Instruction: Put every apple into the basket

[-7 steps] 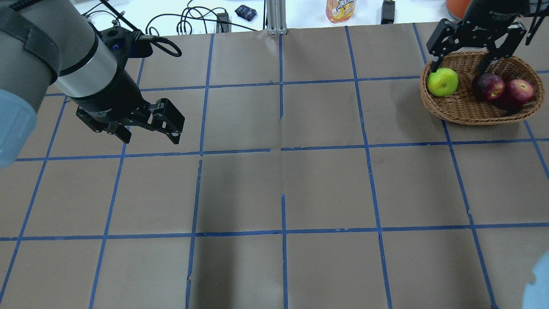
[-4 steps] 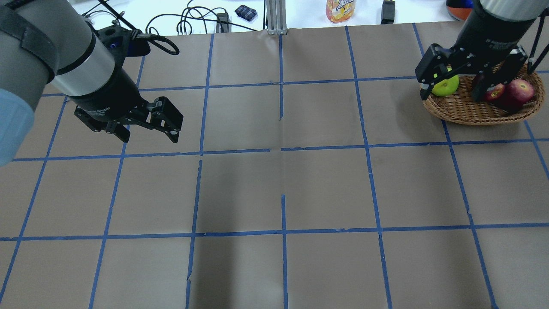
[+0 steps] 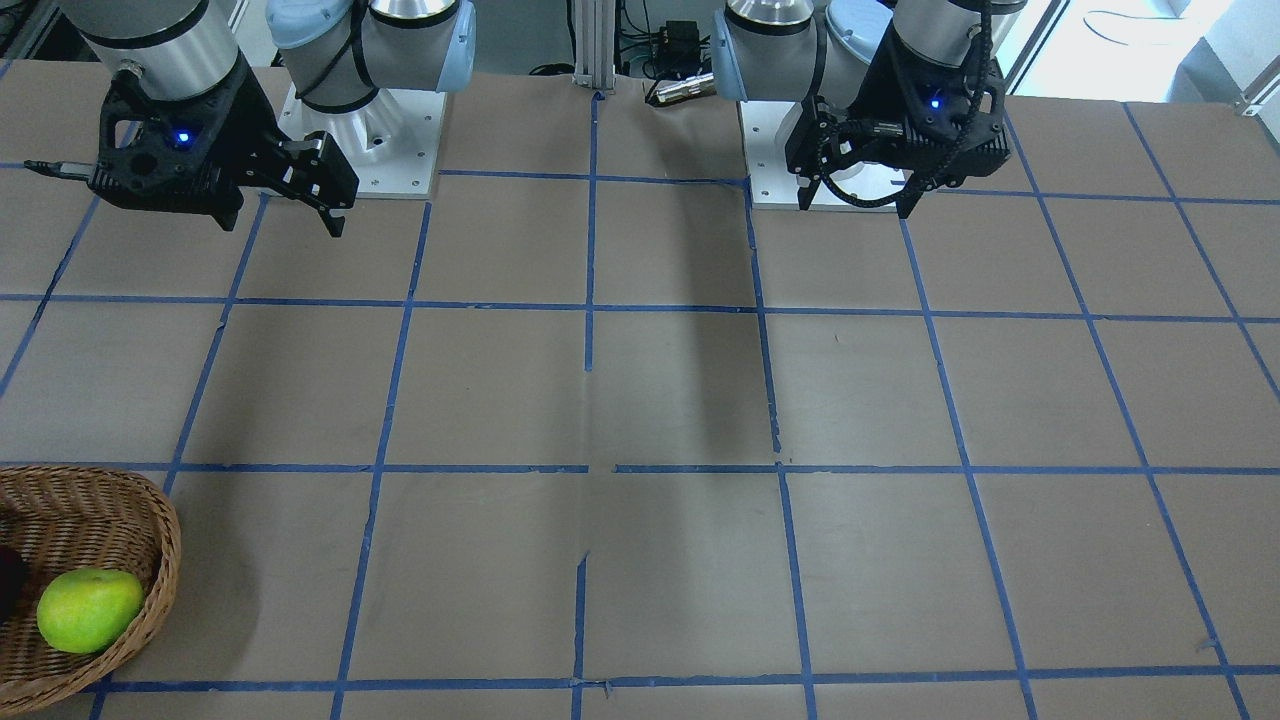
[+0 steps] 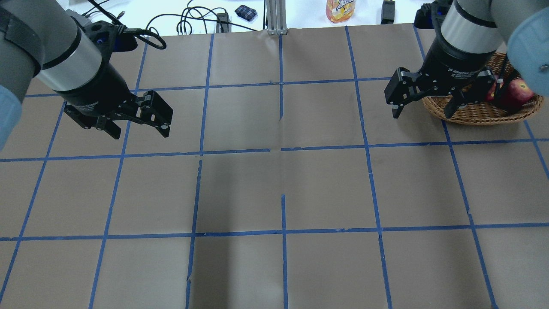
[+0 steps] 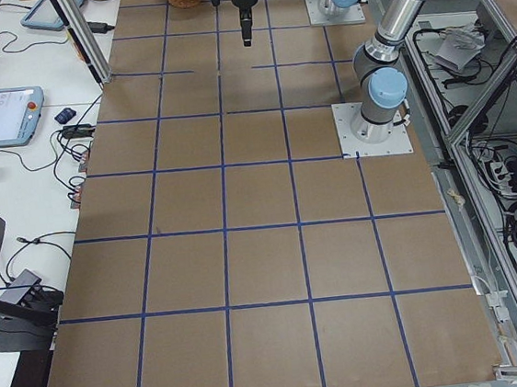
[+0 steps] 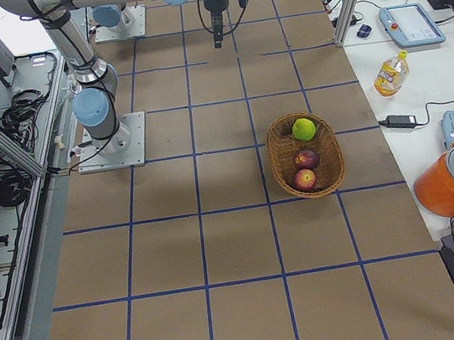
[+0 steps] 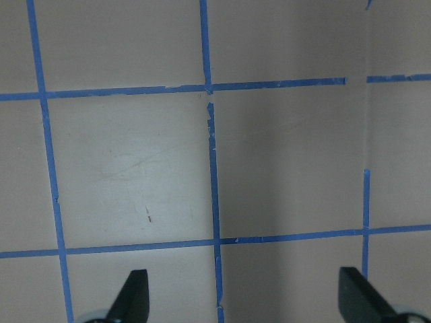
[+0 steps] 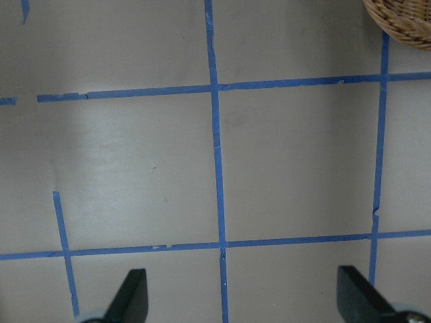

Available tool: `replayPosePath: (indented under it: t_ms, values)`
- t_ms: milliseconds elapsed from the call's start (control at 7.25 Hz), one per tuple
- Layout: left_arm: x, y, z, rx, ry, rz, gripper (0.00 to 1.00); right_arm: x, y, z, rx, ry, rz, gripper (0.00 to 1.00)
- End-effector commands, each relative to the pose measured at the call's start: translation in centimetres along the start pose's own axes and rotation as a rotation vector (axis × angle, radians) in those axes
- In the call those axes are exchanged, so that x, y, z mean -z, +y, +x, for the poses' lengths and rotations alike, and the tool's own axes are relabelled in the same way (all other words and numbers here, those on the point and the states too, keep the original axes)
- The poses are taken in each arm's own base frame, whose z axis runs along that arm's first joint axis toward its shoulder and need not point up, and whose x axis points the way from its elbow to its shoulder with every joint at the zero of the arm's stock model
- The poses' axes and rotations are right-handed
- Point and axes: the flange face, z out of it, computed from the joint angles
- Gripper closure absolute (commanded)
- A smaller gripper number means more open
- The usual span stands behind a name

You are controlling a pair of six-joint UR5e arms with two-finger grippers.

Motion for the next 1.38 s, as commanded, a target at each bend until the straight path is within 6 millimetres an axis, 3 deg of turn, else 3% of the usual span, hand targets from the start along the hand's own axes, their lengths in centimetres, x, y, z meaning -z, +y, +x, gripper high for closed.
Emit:
replayPosePath:
  t_ms: [0,276,966,1241]
  values:
    - [0.4,-0.1,-0.5,0.017,0.034,0.01,0.0,1.9,-1.0,-0.4,0.004,0.001,0.017,0.0]
    - [0.8,-0.1,-0.4,0.015,0.04,0.018,0.0,2.6,-2.5,-0.5,0.002,-0.005,-0.035,0.0]
    - [1.2,0.1,0.6,-0.012,0.013,-0.029,0.0,2.9,-2.5,-0.6,-0.003,-0.01,-0.031,0.0]
    - [1.9,-1.3,1.0,-0.024,-0.017,-0.02,0.0,3.0,-2.3,-0.7,-0.001,-0.013,-0.033,0.0]
